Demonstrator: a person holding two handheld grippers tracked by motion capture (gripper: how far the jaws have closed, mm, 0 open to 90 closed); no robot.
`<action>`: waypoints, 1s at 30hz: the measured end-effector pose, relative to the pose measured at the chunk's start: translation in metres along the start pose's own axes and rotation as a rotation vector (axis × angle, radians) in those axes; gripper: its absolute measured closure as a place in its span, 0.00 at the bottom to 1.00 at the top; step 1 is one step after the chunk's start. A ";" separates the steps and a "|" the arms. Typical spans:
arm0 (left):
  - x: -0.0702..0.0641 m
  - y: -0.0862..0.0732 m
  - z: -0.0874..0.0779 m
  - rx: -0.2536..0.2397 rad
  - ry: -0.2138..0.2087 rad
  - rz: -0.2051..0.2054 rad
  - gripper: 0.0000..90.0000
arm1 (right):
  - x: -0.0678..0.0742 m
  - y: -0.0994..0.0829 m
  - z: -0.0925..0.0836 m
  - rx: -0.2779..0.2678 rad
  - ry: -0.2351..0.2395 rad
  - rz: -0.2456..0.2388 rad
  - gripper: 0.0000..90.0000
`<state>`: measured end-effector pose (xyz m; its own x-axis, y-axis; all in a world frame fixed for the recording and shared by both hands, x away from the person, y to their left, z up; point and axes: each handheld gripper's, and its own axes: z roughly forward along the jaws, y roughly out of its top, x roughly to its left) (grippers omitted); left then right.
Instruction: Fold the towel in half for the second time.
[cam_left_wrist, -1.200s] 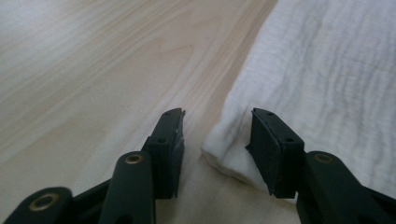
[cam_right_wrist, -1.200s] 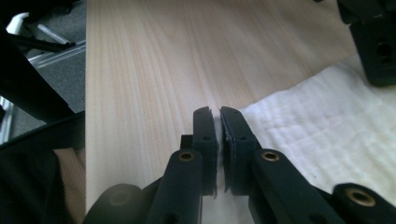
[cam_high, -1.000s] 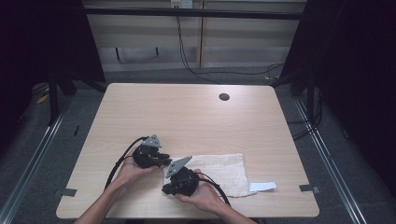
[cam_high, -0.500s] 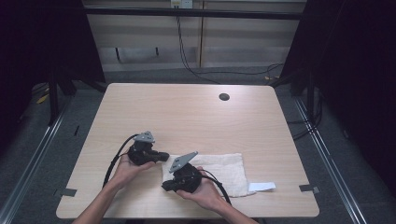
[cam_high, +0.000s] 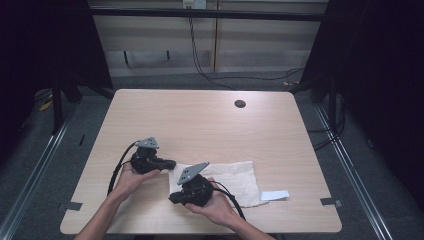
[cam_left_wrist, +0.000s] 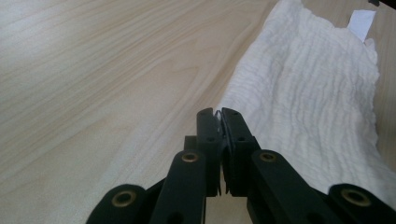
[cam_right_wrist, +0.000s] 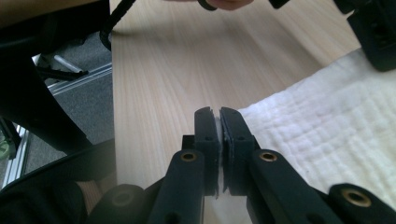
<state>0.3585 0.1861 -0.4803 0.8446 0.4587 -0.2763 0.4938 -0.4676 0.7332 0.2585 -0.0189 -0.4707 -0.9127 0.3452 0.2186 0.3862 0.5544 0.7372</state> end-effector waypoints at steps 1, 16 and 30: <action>0.000 0.000 -0.001 -0.004 -0.003 -0.006 0.97 | 0.001 0.002 -0.002 -0.007 0.003 0.007 0.96; 0.010 0.006 -0.041 -0.067 0.012 -0.036 0.97 | 0.005 0.033 -0.005 -0.101 0.032 -0.019 0.96; 0.024 0.001 -0.077 -0.149 0.054 -0.097 0.97 | 0.009 0.062 0.009 -0.146 0.046 -0.031 0.96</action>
<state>0.3629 0.2550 -0.4387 0.7800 0.5380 -0.3196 0.5330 -0.3036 0.7898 0.2750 0.0253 -0.4284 -0.9304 0.2927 0.2208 0.3373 0.4475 0.8282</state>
